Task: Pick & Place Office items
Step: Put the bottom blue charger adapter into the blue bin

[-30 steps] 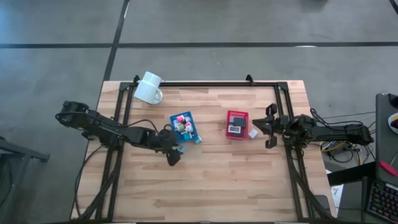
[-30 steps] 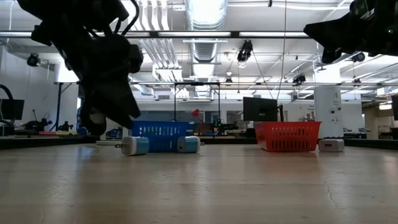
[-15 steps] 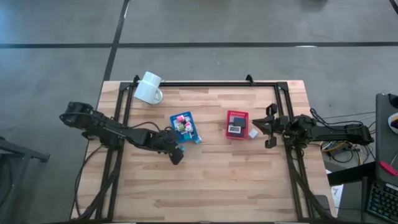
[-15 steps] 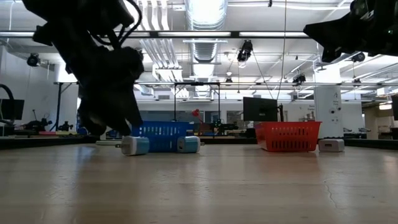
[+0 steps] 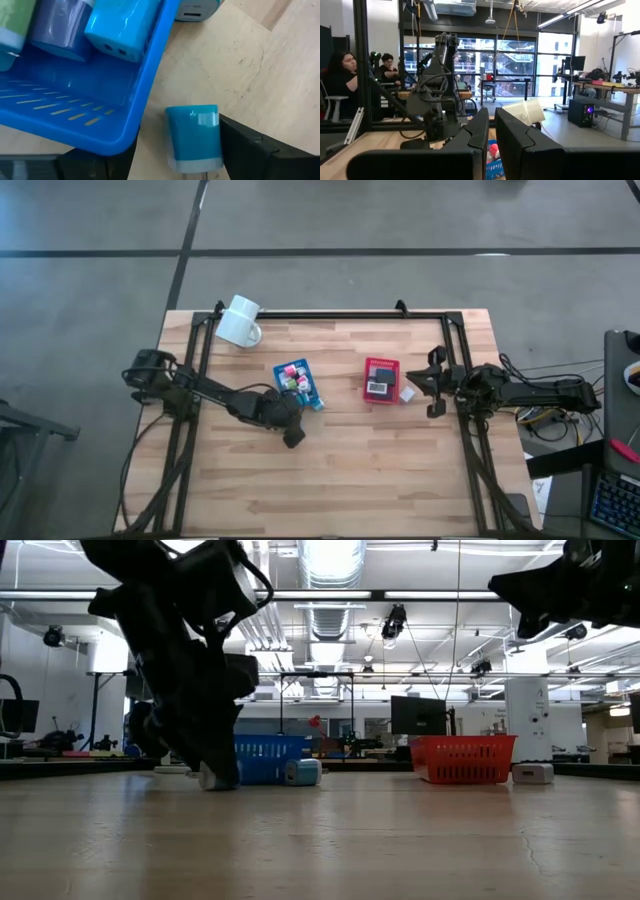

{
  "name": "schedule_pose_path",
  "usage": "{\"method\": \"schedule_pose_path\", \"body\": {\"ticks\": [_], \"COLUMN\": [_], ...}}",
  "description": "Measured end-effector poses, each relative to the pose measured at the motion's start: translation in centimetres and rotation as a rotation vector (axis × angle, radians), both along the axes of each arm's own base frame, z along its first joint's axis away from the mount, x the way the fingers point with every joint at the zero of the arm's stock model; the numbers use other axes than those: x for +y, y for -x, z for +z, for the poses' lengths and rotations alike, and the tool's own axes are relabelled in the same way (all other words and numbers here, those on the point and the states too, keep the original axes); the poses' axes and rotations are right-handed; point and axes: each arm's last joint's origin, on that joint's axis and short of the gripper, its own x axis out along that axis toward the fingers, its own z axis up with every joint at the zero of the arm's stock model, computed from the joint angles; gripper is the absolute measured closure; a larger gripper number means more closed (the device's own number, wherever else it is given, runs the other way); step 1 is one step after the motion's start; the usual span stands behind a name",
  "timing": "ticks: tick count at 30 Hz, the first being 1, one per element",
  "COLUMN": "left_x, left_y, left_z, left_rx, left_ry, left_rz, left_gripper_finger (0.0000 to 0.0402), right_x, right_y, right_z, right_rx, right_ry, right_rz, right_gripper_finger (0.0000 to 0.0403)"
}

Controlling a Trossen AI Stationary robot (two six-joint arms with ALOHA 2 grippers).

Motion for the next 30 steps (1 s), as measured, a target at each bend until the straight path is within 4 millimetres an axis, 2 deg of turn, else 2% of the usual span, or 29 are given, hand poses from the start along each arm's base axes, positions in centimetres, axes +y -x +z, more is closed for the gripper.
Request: {"method": "schedule_pose_path", "body": {"ticks": [7, 10, 14, 23, 26, 30], "left_x": [0.1, 0.0, -0.4, -1.0, -0.8, -0.2], "left_y": [0.3, 0.4, 0.9, 2.6, 4.2, 7.4], "left_z": [0.2, 0.6, 1.2, 4.1, 5.4, 6.9], "left_rx": [0.016, 0.013, 0.027, -0.069, -0.151, -0.36], "left_ry": [-0.035, -0.029, -0.027, -0.075, -0.125, -0.149], "left_rz": [-0.031, -0.061, -0.125, -0.238, -0.252, -0.279], "left_gripper_finger": [0.0153, 0.0193, 0.0278, 0.0278, 0.0278, 0.0278], "right_x": [0.0, 0.0, 0.0, 0.0, 0.0, 0.0], "right_y": [0.0, 0.0, -0.1, -0.1, -0.1, -0.1], "right_z": [-0.1, -0.1, -0.1, -0.1, -0.1, -0.1], "right_rx": [0.005, 0.008, 0.014, 0.012, 0.012, 0.012], "right_ry": [-0.015, -0.015, -0.015, -0.015, -0.015, -0.015], "right_rz": [0.004, 0.004, 0.004, 0.004, 0.004, 0.004], "right_gripper_finger": [0.0374, 0.0374, 0.0374, 0.0374, 0.0374, 0.0374]}}
